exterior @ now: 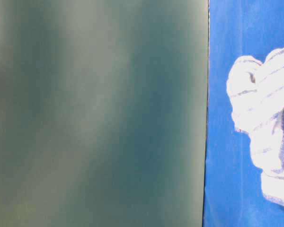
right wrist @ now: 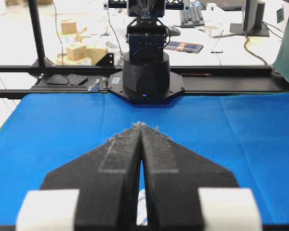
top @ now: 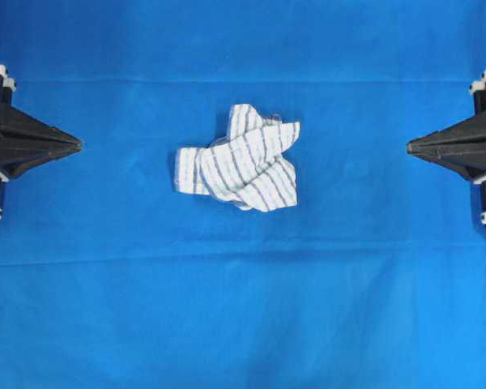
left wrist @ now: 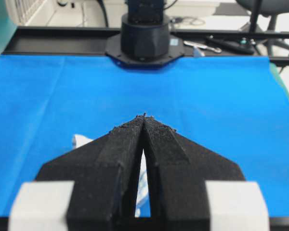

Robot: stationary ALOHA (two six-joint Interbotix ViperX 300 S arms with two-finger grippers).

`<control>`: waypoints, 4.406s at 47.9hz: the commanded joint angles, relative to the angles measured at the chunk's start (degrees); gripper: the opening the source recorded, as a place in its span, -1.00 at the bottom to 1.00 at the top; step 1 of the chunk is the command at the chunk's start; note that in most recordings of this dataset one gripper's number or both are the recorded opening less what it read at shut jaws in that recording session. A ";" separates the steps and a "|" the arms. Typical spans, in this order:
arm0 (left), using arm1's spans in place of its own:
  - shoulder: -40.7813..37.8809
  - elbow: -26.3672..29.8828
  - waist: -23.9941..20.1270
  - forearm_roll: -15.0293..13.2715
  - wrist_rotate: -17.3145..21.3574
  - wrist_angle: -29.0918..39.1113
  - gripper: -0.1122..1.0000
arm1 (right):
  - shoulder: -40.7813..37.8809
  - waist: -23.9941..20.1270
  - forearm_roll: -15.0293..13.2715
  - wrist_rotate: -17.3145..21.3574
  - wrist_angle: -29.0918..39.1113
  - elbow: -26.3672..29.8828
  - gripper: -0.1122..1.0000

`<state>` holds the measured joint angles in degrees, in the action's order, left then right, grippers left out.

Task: Hand over the towel.
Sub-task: 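Open the left gripper and start moving toward the striped towel, then grasp the white striped towel with the left gripper and lift it, then move the open right gripper toward the towel held by the left gripper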

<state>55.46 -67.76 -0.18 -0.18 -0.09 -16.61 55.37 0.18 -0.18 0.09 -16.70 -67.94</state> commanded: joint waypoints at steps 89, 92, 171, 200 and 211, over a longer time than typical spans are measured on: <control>-64.95 26.46 -8.70 -1.49 -1.67 9.84 0.83 | -7.56 0.18 0.35 0.70 1.14 2.46 -0.80; -64.69 26.72 -8.70 -1.49 -1.58 10.46 0.81 | -7.47 0.18 0.26 0.79 1.05 2.55 -0.81; -30.59 26.46 -5.54 -1.23 2.81 -0.44 -0.72 | -20.83 3.52 0.26 0.70 -8.44 11.07 -0.41; -31.90 26.63 -5.54 -1.23 2.72 -0.44 -0.72 | -48.16 2.99 0.26 0.35 -6.24 36.04 0.51; -31.73 26.54 -5.45 -1.23 2.72 -0.44 -0.72 | -51.06 2.99 0.53 0.35 -4.83 39.20 0.51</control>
<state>23.29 -42.19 -5.89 -1.49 2.72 -16.70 3.78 3.34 0.09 0.35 -21.71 -30.41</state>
